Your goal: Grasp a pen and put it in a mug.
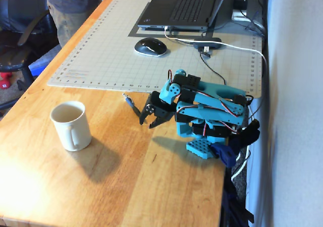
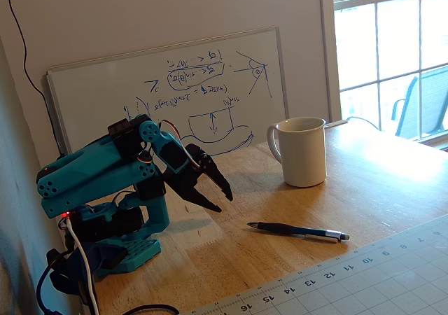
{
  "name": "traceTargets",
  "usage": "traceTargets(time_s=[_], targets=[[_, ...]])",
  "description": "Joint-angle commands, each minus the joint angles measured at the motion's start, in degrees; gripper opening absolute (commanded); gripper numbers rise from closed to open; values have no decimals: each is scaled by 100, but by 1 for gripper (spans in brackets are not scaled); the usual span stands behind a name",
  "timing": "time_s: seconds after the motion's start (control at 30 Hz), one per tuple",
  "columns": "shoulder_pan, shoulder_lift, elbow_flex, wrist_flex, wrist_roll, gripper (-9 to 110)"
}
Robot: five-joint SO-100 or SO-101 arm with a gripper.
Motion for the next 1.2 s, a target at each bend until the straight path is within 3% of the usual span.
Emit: traceTargets(time_s=[0.0,0.63,1.03,1.17], targets=[[-35,158,-62,-62,44,10],[26,-79,-158,-79,44,10],[-97,-2496,-1134,-1538,-114,10],[-404,-3410,-1740,-1758,-984,10]])
